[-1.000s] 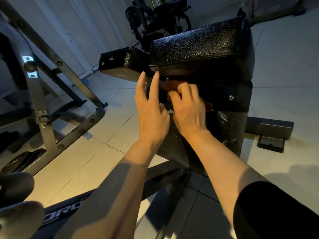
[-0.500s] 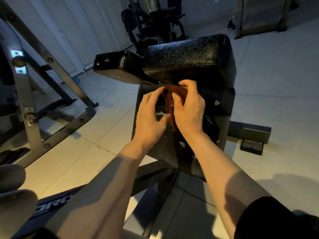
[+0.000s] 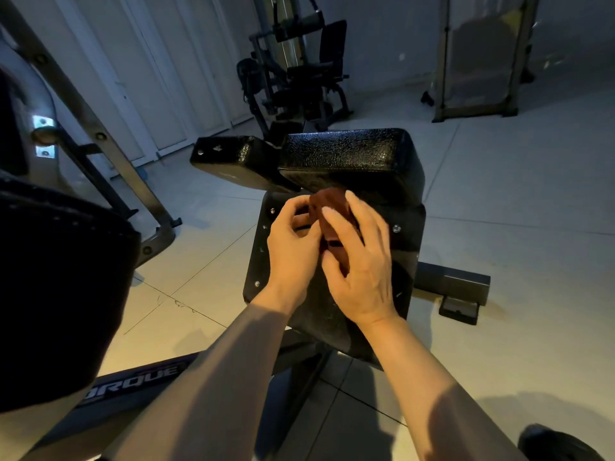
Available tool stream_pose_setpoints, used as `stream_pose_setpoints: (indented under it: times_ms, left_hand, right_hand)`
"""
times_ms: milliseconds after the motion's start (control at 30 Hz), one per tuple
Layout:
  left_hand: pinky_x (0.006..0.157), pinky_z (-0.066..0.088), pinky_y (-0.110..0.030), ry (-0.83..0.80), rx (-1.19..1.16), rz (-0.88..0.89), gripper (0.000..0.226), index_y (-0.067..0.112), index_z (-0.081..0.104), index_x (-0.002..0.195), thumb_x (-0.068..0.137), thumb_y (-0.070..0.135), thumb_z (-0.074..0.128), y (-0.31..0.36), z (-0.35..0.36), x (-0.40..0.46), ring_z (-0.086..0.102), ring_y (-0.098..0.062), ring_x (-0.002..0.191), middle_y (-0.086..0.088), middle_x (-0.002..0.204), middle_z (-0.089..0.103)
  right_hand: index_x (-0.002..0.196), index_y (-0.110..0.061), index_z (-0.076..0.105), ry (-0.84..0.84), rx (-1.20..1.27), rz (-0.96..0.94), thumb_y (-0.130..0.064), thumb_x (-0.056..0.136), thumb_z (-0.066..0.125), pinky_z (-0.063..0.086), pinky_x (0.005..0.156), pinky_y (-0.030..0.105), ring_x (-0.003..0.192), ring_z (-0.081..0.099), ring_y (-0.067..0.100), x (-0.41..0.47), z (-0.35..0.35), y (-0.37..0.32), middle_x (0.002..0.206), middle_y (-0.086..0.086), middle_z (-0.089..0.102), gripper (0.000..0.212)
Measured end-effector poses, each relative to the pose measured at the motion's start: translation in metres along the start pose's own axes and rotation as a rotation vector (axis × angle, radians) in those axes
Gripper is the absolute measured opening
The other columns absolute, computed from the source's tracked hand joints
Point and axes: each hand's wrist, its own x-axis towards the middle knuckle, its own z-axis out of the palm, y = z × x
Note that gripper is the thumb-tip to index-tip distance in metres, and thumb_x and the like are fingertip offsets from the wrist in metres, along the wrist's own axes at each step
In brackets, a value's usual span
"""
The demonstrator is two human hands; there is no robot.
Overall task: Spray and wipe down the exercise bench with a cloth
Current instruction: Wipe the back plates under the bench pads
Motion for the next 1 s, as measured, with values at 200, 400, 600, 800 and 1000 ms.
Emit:
stream_pose_setpoints:
  times_ms: [200, 400, 600, 800, 1000]
  left_hand:
    - [0.090, 0.055, -0.036, -0.044, 0.046, -0.109, 0.024, 0.024, 0.065, 0.110, 0.097, 0.009, 0.051, -0.004, 0.011, -0.009, 0.068, -0.010, 0.096, 0.002, 0.100, 0.072]
    - [0.093, 0.050, -0.028, 0.017, 0.162, 0.065, 0.030, 0.025, 0.059, 0.122, 0.099, 0.011, 0.046, -0.004, 0.018, 0.004, 0.058, -0.001, 0.103, 0.005, 0.115, 0.061]
    - [0.091, 0.044, -0.011, -0.007, 0.164, 0.156, 0.059, 0.025, 0.038, 0.141, 0.092, -0.005, 0.051, -0.015, 0.017, 0.016, 0.040, 0.003, 0.127, 0.008, 0.141, 0.039]
    - [0.092, 0.044, -0.013, 0.007, 0.250, 0.265, 0.060, 0.015, 0.041, 0.141, 0.088, -0.013, 0.048, -0.019, 0.011, 0.018, 0.042, -0.001, 0.125, 0.000, 0.139, 0.042]
    - [0.096, 0.044, -0.018, 0.140, 0.235, 0.231, 0.055, 0.016, 0.048, 0.136, 0.089, -0.013, 0.044, -0.023, -0.004, 0.027, 0.045, 0.002, 0.120, 0.002, 0.132, 0.045]
  right_hand:
    - [0.138, -0.016, 0.051, -0.101, -0.148, 0.009, -0.009, 0.088, 0.063, 0.039, 0.106, 0.038, 0.133, 0.039, 0.034, -0.018, 0.000, 0.024, 0.150, 0.014, 0.035, 0.052]
    - [0.128, -0.013, 0.049, 0.135, -0.315, -0.229, -0.005, 0.096, 0.048, 0.049, 0.086, 0.032, 0.111, 0.047, 0.035, 0.008, 0.004, 0.049, 0.125, 0.018, 0.040, 0.033]
    - [0.114, -0.004, 0.069, 0.180, -0.406, -0.280, -0.003, 0.099, 0.041, 0.056, 0.073, 0.037, 0.095, 0.057, 0.035, 0.031, 0.015, 0.069, 0.106, 0.024, 0.061, 0.032]
    - [0.114, -0.006, 0.067, 0.003, -0.405, 0.071, 0.002, 0.081, 0.058, 0.059, 0.066, 0.045, 0.093, 0.060, 0.042, 0.020, 0.035, 0.084, 0.104, 0.023, 0.062, 0.035]
    - [0.120, -0.006, 0.065, 0.130, -0.323, -0.286, -0.002, 0.093, 0.056, 0.054, 0.073, 0.034, 0.092, 0.058, 0.033, 0.027, 0.054, 0.052, 0.103, 0.021, 0.063, 0.028]
